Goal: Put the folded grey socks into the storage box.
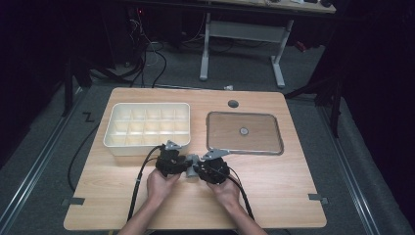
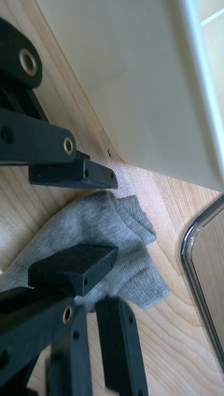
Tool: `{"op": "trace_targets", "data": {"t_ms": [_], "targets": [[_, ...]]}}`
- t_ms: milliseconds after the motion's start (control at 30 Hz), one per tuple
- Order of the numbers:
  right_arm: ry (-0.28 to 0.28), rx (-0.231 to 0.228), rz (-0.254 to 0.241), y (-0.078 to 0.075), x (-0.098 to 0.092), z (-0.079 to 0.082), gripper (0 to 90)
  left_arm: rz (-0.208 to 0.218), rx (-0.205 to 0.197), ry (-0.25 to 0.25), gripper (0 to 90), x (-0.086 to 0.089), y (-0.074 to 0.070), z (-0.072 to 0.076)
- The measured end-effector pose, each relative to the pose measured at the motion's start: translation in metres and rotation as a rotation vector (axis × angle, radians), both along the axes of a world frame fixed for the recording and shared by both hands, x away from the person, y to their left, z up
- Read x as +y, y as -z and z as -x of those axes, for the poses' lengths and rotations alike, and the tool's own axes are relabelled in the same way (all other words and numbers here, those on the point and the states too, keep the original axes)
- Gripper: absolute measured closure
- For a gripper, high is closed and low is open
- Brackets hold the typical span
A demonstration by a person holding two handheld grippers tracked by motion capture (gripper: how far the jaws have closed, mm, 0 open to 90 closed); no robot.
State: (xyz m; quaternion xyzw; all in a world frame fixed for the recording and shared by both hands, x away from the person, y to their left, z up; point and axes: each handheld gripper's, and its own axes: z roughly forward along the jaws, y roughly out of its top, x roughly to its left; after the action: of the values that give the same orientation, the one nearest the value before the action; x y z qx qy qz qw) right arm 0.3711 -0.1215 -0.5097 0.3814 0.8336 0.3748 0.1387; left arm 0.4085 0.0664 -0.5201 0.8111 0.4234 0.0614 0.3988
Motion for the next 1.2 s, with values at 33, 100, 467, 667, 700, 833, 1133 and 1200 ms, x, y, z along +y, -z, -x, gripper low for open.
{"op": "trace_targets", "data": {"t_ms": [33,100,467,667,700,833,1133,1200], "targets": [[0.001,-0.003,0.009,0.001,0.000,-0.001,72.8,0.000,0.000,0.000,60.6,0.000,0.000,0.000],[0.001,0.000,0.022,0.003,-0.001,-0.003,72.9,0.003,0.001,0.002,60.1,0.000,0.001,0.000],[-0.002,-0.010,0.027,0.012,-0.005,-0.008,73.8,0.020,-0.002,0.017,58.9,0.001,0.005,-0.004],[0.000,-0.009,0.033,0.011,-0.004,-0.006,72.8,0.036,0.033,0.019,54.2,0.006,0.006,-0.007],[0.002,-0.002,0.024,0.011,-0.005,-0.006,72.7,0.038,0.037,0.020,54.0,0.007,0.006,-0.008],[-0.011,0.021,0.019,0.011,-0.004,-0.005,74.0,0.029,0.050,0.025,52.2,0.009,0.004,-0.006],[-0.038,0.008,0.011,0.012,0.004,0.002,73.8,0.117,0.075,0.017,36.6,0.019,-0.001,-0.004],[-0.039,0.006,0.011,0.012,0.006,0.003,72.5,0.133,0.080,0.008,35.4,0.017,-0.001,-0.005]]}}
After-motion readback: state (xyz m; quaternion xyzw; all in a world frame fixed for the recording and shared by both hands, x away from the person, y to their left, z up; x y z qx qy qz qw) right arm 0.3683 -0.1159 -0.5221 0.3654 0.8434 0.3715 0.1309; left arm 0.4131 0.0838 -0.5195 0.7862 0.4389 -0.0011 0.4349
